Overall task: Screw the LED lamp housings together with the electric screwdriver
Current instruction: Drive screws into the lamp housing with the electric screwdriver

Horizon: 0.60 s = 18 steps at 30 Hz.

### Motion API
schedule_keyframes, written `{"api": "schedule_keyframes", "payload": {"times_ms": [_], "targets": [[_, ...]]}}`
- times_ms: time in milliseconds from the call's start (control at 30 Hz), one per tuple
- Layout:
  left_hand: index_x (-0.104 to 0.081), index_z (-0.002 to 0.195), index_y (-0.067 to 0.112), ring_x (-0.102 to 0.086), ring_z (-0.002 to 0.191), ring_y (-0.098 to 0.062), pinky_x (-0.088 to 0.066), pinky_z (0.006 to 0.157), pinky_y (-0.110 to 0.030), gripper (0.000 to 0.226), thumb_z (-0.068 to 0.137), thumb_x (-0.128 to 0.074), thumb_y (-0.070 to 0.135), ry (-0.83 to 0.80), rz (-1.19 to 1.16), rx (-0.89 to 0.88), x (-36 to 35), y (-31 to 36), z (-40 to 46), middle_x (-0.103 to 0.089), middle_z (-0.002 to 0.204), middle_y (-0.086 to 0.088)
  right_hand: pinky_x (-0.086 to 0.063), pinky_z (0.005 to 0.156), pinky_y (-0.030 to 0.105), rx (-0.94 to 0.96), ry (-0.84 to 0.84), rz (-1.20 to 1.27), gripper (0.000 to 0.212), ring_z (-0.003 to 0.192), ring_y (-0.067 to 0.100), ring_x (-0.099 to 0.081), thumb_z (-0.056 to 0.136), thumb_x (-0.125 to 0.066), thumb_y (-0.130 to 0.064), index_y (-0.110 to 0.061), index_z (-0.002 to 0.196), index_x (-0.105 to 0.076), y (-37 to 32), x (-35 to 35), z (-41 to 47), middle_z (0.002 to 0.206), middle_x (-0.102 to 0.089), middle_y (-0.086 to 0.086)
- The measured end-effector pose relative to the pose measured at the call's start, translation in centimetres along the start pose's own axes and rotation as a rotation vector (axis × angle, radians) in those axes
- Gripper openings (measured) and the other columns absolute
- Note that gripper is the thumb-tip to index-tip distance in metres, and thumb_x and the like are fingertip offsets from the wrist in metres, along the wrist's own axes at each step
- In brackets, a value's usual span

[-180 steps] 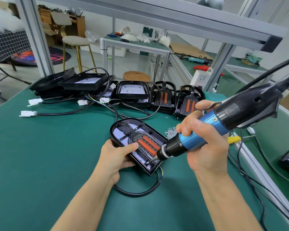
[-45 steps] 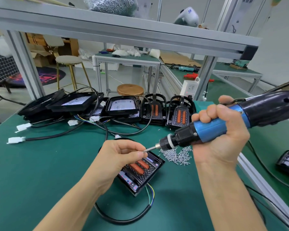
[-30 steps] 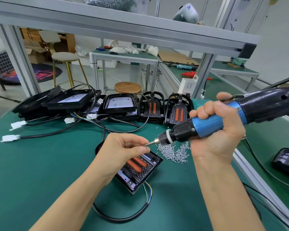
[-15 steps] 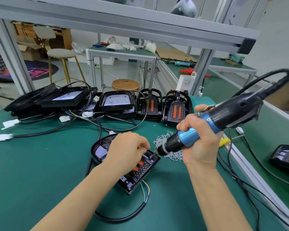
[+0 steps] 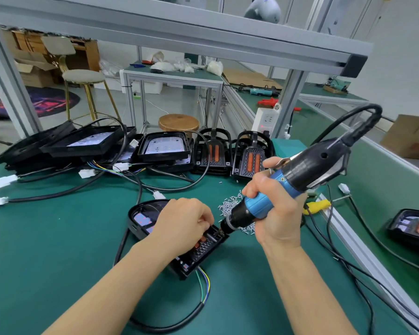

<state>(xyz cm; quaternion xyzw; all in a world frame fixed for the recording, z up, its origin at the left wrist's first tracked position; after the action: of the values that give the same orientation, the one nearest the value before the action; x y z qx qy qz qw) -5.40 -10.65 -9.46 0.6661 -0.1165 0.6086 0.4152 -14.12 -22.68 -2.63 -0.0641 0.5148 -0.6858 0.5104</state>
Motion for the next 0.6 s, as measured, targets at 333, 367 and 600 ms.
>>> {"api": "schedule_keyframes", "payload": {"times_ms": [333,367,600], "targets": [[-0.071,0.099,0.027,-0.062,0.097,-0.024,-0.046,0.08,-0.03,0.023,0.088,-0.055,0.014,0.024,0.126,-0.021,0.0,1.6,3.2,-0.069,0.103,0.001,-0.044,0.056,0.025,0.101,0.111,0.046,0.026,0.048,0.018,-0.047,0.068,-0.053,0.002,-0.02,0.082,-0.058,-2.2,1.9,1.1,0.053,-0.049,-0.001],[-0.071,0.099,0.025,-0.061,0.1,-0.025,-0.045,0.08,-0.031,0.024,0.087,-0.054,0.012,0.017,0.17,-0.018,-0.3,1.8,4.1,-0.069,0.104,0.0,-0.043,0.055,0.025,0.105,0.125,0.029,0.025,0.048,0.019,-0.047,0.068,-0.053,0.002,-0.018,0.082,-0.057,-2.4,2.1,1.4,0.053,-0.049,-0.001],[-0.064,0.103,0.015,-0.063,0.1,-0.03,-0.037,0.07,-0.03,0.025,0.085,-0.053,0.002,-0.094,0.475,0.002,-3.7,2.3,7.1,-0.065,0.109,-0.009,-0.044,0.052,0.024,0.099,0.181,-0.031,0.026,0.046,0.018,-0.047,0.067,-0.053,0.004,-0.017,0.082,-0.057,-2.1,3.8,1.5,0.05,-0.048,-0.001]]}}
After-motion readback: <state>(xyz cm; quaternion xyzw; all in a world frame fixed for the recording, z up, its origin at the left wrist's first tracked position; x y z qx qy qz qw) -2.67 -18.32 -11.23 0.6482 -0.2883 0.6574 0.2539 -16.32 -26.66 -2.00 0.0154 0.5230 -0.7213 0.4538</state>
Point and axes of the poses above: each hand's wrist, its own z-axis towards the middle knuckle, its own x-axis out of the back of the hand, y = z × x, the point moved 10 cm from there along z, towards the middle knuckle
